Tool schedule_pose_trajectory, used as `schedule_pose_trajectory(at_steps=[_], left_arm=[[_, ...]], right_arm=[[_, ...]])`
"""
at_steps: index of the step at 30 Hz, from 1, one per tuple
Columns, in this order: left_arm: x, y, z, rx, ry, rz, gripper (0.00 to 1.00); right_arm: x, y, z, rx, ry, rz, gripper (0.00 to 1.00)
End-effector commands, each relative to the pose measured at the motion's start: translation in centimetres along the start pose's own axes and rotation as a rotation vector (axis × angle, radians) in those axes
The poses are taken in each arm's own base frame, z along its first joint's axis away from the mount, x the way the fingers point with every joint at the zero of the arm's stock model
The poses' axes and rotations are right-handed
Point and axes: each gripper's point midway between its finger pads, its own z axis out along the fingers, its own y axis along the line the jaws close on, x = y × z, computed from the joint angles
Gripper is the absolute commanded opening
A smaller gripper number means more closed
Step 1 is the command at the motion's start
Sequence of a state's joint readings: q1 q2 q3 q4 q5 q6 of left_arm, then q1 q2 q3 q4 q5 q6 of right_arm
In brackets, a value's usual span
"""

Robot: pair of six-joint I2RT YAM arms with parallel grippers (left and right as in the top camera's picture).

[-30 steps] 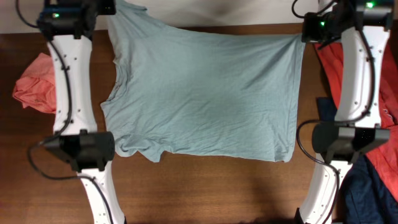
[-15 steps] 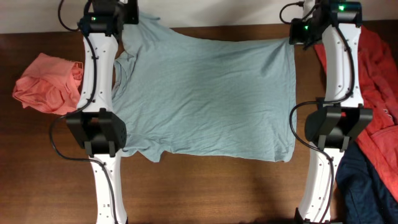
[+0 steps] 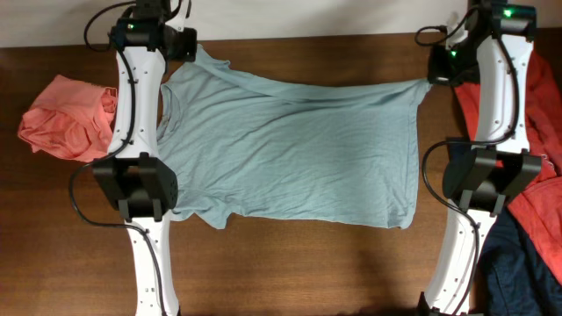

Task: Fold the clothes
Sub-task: 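Lay the stretched shirt flat on the table with both grippers, then open both grippers and withdraw them from the shirt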

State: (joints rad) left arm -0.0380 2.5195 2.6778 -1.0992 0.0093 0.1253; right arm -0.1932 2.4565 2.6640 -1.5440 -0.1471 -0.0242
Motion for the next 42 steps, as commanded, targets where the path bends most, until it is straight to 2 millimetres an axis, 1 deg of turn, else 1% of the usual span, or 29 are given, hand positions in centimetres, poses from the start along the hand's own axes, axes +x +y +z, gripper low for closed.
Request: schedule_pose_trajectory(at_steps=[1, 2, 7, 10, 16, 23, 24, 26, 27, 28, 29, 30, 31, 32, 35, 36, 37, 39, 41, 42], left_arm=[[1.4, 2.1, -0.2, -0.042, 0.054, 0.011, 0.01], [1.7, 2.3, -0.2, -0.043, 0.064, 0.008, 0.01], [4.1, 4.5, -0.5, -0.053, 0.146, -0.031, 0.01], [5.3, 5.3, -0.7, -0.054, 0.19, -0.046, 0.01], [7.9, 5.0, -0.5, -0.037, 0.29, -0.051, 0.01], [12.0, 4.3, 1.9, -0.014, 0.413, -0.053, 0.01], [12.3, 4.3, 2.2, -0.013, 0.422, -0.054, 0.05], [12.8, 4.3, 2.9, -0.012, 0.427, -0.055, 0.31], [12.7, 4.3, 3.0, -0.013, 0.422, -0.055, 0.44], [12.5, 4.4, 3.1, -0.015, 0.412, -0.055, 0.72], [12.3, 4.4, 3.1, -0.017, 0.404, -0.055, 0.82], [12.0, 4.5, 3.2, -0.019, 0.392, -0.054, 0.99], [11.8, 4.5, 3.1, -0.02, 0.386, -0.055, 0.99], [11.6, 4.6, 3.1, -0.022, 0.378, -0.055, 0.99], [10.5, 4.8, 2.5, -0.034, 0.346, -0.089, 0.99], [9.8, 4.9, 1.8, -0.04, 0.328, -0.109, 0.99], [9.3, 4.9, 1.1, -0.042, 0.318, -0.119, 0.99], [7.9, 5.0, -1.5, -0.047, 0.29, -0.12, 0.99], [6.2, 5.0, -4.7, -0.048, 0.246, -0.12, 0.99], [5.8, 4.8, -5.9, -0.035, 0.229, -0.121, 0.99]], right_arm=[[1.6, -0.7, 1.7, -0.003, 0.08, -0.003, 0.04], [2.0, -0.7, 2.1, -0.004, 0.097, -0.001, 0.04], [4.0, -1.0, 4.4, -0.009, 0.188, 0.006, 0.04], [5.0, -1.1, 5.6, -0.011, 0.229, 0.013, 0.04], [6.5, -1.3, 6.8, -0.013, 0.289, 0.022, 0.04], [6.9, -1.3, 7.0, -0.015, 0.301, 0.024, 0.04], [6.9, -1.3, 7.0, -0.015, 0.301, 0.024, 0.06], [6.9, -1.3, 7.0, -0.015, 0.302, 0.024, 0.38], [6.9, -1.3, 7.0, -0.014, 0.301, 0.024, 0.5], [6.9, -1.3, 7.0, -0.014, 0.301, 0.024, 0.64], [6.9, -1.3, 7.0, -0.014, 0.301, 0.024, 0.69], [6.8, -1.3, 7.0, -0.014, 0.297, 0.024, 0.79], [6.6, -1.3, 6.9, -0.014, 0.29, 0.023, 0.89], [6.5, -1.3, 6.8, -0.013, 0.284, 0.023, 0.94], [5.3, -0.7, 5.4, -0.036, 0.233, 0.029, 1.0], [4.5, 0.0, 4.2, -0.063, 0.198, 0.026, 0.99], [4.2, 0.3, 3.5, -0.076, 0.181, 0.025, 0.99], [3.5, 1.1, 0.5, -0.096, 0.135, 0.022, 0.99], [3.6, 1.5, -2.5, -0.094, 0.108, 0.019, 0.99], [3.5, 1.7, -3.6, -0.091, 0.085, 0.015, 0.99]])
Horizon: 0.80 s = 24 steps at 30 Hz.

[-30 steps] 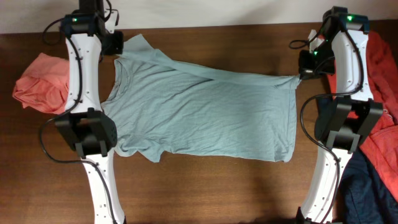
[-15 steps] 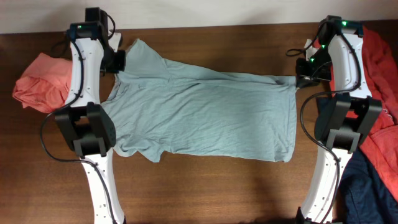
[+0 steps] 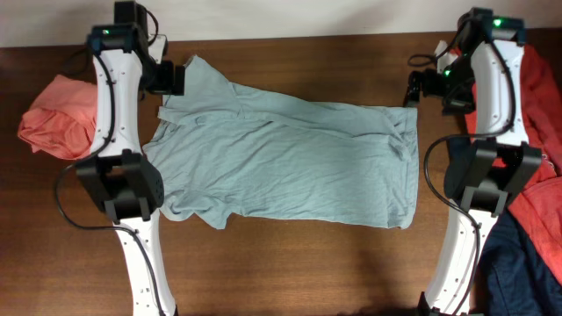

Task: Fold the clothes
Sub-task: 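Open both grippers and withdraw them from the shirt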

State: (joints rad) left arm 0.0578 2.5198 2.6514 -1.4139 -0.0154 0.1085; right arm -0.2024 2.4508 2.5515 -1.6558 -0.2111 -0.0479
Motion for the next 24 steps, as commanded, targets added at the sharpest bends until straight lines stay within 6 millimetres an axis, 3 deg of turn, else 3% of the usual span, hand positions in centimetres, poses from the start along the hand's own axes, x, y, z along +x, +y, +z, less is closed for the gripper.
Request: schedule_pose_trajectory(at_steps=[1, 5, 9, 11, 13, 16, 18, 20, 21, 24], left_arm=[[-1.5, -0.3, -7.5, 0.03, -0.136, -0.021, 0.99], [0.3, -1.8, -12.5, 0.108, -0.15, -0.015, 0.99], [0.0, -2.8, -16.7, 0.166, -0.243, -0.036, 0.99], [0.2, -2.8, -18.9, 0.165, -0.284, -0.057, 0.99], [0.7, -2.8, -21.9, 0.162, -0.343, -0.057, 0.99], [1.6, -2.8, -24.5, 0.161, -0.376, -0.088, 0.99], [2.9, -3.1, -25.3, 0.172, -0.353, -0.123, 0.99], [4.7, -3.4, -24.8, 0.186, -0.283, -0.153, 0.99], [6.0, -3.5, -24.0, 0.186, -0.226, -0.159, 0.99], [9.6, -3.7, -21.4, 0.177, -0.069, -0.215, 0.99]], right_arm=[[0.0, 1.8, -6.9, -0.018, -0.158, -0.011, 0.99], [1.0, 2.9, -11.6, -0.016, -0.264, 0.002, 0.99], [3.5, 4.3, -17.8, -0.014, -0.407, -0.024, 0.99], [5.8, 4.8, -20.7, 0.002, -0.468, -0.033, 0.99], [9.7, 4.8, -23.3, 0.036, -0.512, -0.011, 0.99], [14.0, 4.9, -23.4, 0.039, -0.489, 0.027, 0.99], [17.8, 4.5, -21.6, 0.04, -0.421, 0.083, 0.99], [20.2, 3.9, -19.5, 0.047, -0.356, 0.16, 0.99], [21.8, 3.4, -17.5, 0.051, -0.297, 0.222, 0.99], [23.4, 2.8, -14.3, 0.052, -0.218, 0.296, 0.99]])
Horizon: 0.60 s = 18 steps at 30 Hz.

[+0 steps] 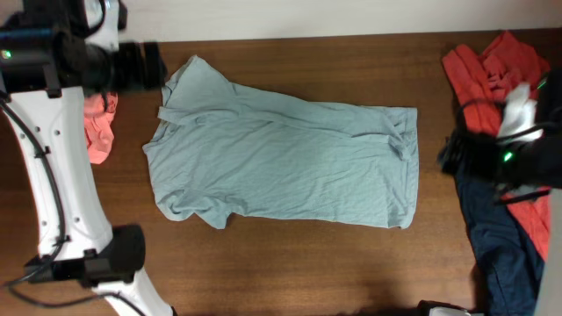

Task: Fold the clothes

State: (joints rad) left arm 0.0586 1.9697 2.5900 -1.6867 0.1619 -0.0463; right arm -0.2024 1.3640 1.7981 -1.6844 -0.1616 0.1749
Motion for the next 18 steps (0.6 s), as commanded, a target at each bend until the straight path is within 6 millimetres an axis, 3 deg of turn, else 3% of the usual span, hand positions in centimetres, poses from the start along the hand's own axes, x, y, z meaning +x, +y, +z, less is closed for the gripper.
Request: schedule_pose_trajectory(at_steps=[1, 7, 10, 13, 18], left_arm=[[4.8, 0.7, 2.5, -0.022, 0.186, -0.106, 0.99], [11.9, 3.0, 4.7, -0.148, 0.364, -0.246, 0.99], [15.4, 3.7, 7.4, -0.182, 0.381, -0.367, 0.99], [18.5, 4.4, 10.4, -0.205, 0.409, -0.443, 0.99], [23.9, 5.4, 15.1, -0.249, 0.478, -0.549, 0.96]], right_arm=[[2.6, -1.6, 3.8, 0.053, 0.102, 0.141, 0.99], [4.2, -2.6, 10.5, 0.051, 0.188, 0.155, 0.98], [4.7, -3.2, 14.0, 0.049, 0.203, 0.158, 0.99], [4.7, -3.4, 15.4, 0.048, 0.199, 0.157, 0.99], [4.0, -3.4, 15.8, 0.042, 0.167, 0.15, 0.98]])
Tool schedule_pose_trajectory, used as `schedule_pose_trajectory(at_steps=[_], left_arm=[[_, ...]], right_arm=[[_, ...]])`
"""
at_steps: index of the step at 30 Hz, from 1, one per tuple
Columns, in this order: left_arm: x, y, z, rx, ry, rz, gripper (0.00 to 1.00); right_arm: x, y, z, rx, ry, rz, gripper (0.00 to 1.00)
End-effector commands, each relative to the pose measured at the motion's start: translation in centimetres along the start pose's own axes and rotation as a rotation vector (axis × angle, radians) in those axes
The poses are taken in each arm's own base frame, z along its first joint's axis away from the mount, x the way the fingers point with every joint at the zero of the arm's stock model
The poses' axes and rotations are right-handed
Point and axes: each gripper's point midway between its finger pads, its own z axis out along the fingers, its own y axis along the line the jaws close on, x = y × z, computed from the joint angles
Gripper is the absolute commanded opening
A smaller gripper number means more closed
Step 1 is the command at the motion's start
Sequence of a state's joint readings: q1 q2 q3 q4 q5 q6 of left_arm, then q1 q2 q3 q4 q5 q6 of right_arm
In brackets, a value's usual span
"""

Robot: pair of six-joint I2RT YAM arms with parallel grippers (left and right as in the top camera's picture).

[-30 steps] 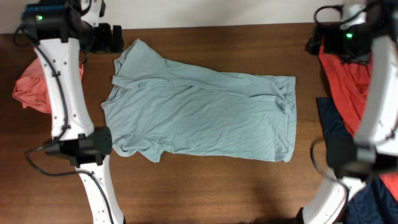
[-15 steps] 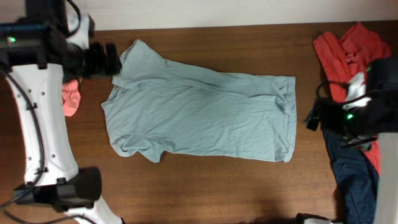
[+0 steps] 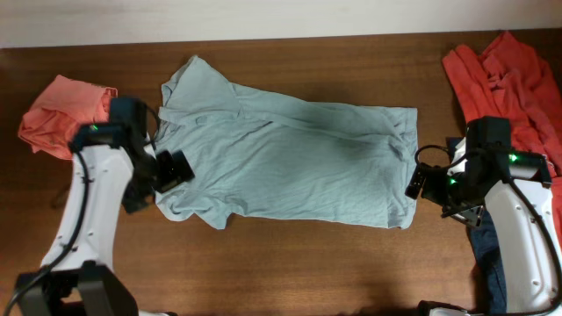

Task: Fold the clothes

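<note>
A light blue-green T-shirt (image 3: pixel 281 162) lies spread flat on the brown table (image 3: pixel 290 263), its neck end to the left and its hem to the right. My left gripper (image 3: pixel 175 170) sits at the shirt's left edge, over the near sleeve. My right gripper (image 3: pixel 419 183) is just off the shirt's right edge, close to the near hem corner. From overhead I cannot make out how either pair of jaws stands, or whether they touch the cloth.
A crumpled salmon garment (image 3: pixel 54 114) lies at the far left. A pile of red clothes (image 3: pixel 505 79) fills the far right, with a dark blue garment (image 3: pixel 493 268) below it by the right arm.
Both arms have come in and down. The left gripper was by the shirt's far left corner and is now at the near sleeve; the right is at the near hem corner. The shirt has not moved.
First both grippers held the shirt's far edge stretched between them, left at the shoulder and right at the hem corner. Then the shirt lay flat with both grippers beside it. Then the arms stood out wide to both sides. Now they are at the shirt's near side.
</note>
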State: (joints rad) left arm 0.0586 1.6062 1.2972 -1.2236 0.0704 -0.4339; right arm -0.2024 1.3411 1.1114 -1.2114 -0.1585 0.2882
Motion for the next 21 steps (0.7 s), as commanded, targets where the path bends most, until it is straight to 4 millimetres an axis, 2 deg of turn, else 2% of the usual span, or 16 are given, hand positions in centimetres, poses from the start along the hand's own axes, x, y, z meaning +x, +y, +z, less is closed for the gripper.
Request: schedule_pose_trajectory(at_steps=[1, 2, 3, 5, 9, 10, 12, 17, 21], left_arm=[[2.3, 1.7, 4.3, -0.041, 0.06, -0.134, 0.89], [2.6, 1.8, 4.9, -0.043, 0.064, -0.138, 0.79], [2.9, 2.0, 5.3, -0.047, 0.07, -0.14, 0.75], [3.4, 2.4, 6.2, -0.058, 0.081, -0.141, 0.6], [4.2, 3.7, 7.0, -0.117, 0.089, -0.139, 0.49], [4.3, 3.9, 7.3, -0.123, 0.088, -0.139, 0.41], [4.4, 4.0, 8.1, -0.119, 0.079, -0.139, 0.34], [3.1, 3.7, 10.1, -0.079, -0.003, -0.135, 0.33], [2.1, 4.4, 10.1, -0.123, -0.058, -0.146, 0.35]], right_arm=[[-0.4, 0.1, 0.0, -0.007, -0.021, 0.006, 0.99], [-0.6, 0.2, 0.0, -0.008, -0.026, 0.005, 0.98], [-0.6, 0.1, 0.0, -0.006, -0.029, 0.005, 0.99], [-0.8, 0.1, 0.0, -0.004, -0.036, 0.003, 0.99], [-1.0, 0.2, 0.0, -0.007, -0.045, 0.0, 0.99], [-1.0, 0.2, 0.0, -0.007, -0.045, -0.001, 0.99], [-1.1, 0.2, 0.0, -0.008, -0.047, 0.0, 0.99], [-1.1, 0.2, 0.0, -0.009, -0.049, -0.001, 0.99], [-1.1, 0.2, 0.0, -0.009, -0.049, -0.001, 0.99]])
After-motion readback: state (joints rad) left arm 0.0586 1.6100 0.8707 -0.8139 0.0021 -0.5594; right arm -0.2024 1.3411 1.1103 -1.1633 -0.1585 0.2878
